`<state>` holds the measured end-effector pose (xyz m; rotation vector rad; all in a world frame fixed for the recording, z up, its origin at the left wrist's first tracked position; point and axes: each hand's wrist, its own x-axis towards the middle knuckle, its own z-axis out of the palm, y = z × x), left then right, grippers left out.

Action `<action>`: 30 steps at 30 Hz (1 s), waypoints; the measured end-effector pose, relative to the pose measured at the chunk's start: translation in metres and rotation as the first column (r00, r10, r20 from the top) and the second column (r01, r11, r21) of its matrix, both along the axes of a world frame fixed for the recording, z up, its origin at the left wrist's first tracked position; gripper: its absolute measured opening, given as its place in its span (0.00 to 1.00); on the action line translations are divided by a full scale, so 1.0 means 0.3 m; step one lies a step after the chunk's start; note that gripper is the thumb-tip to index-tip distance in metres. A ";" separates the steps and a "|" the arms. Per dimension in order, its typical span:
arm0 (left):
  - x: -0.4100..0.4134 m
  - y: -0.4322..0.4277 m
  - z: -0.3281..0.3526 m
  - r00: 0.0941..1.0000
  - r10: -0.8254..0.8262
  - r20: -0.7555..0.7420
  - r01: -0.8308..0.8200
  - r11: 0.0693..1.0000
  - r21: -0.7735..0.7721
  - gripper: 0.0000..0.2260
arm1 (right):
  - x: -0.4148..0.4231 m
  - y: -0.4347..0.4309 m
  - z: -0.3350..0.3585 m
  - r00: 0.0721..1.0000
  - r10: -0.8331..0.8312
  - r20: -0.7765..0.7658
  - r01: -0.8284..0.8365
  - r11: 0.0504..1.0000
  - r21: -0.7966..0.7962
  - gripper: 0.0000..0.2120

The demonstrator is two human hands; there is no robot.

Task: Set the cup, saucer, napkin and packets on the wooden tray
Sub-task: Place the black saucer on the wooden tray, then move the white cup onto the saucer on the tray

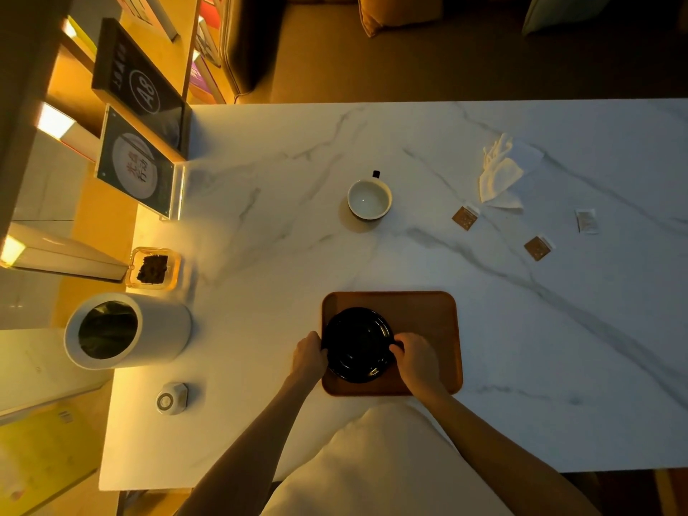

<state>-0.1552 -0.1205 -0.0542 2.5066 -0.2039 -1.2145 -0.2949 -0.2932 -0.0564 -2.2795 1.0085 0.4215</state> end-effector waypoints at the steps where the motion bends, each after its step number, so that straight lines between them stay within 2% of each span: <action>1: -0.003 0.001 0.000 1.000 -0.008 0.006 0.008 1.000 -0.003 0.05 | 0.000 -0.001 0.001 1.000 0.004 -0.004 -0.004 1.000 -0.002 0.16; 9: 0.005 0.007 -0.003 0.998 -0.068 0.001 0.068 0.998 -0.003 0.06 | 0.009 -0.002 0.015 1.000 0.018 -0.022 -0.018 0.999 -0.026 0.16; 13: 0.040 -0.011 0.027 0.970 -0.241 0.021 0.237 0.964 0.119 0.09 | 0.025 -0.026 0.032 0.998 0.046 -0.033 -0.047 0.998 -0.033 0.15; 17: 0.178 -0.098 0.098 0.928 -0.317 0.196 0.295 0.946 0.135 0.11 | 0.104 -0.129 0.083 0.991 -0.055 0.122 0.061 0.997 -0.046 0.15; 20: 0.314 -0.188 0.147 0.909 -0.321 0.265 0.296 0.946 0.134 0.12 | 0.214 -0.229 0.130 0.981 -0.121 0.153 0.126 0.992 -0.020 0.16; 25: 0.482 -0.317 0.173 0.886 -0.354 0.300 0.331 0.935 0.127 0.12 | 0.407 -0.337 0.156 0.947 -0.287 0.144 0.276 0.957 0.095 0.13; 30: 0.567 -0.407 0.140 0.897 -0.334 0.289 0.325 0.942 0.079 0.13 | 0.531 -0.390 0.136 0.934 -0.334 0.130 0.312 0.936 0.164 0.12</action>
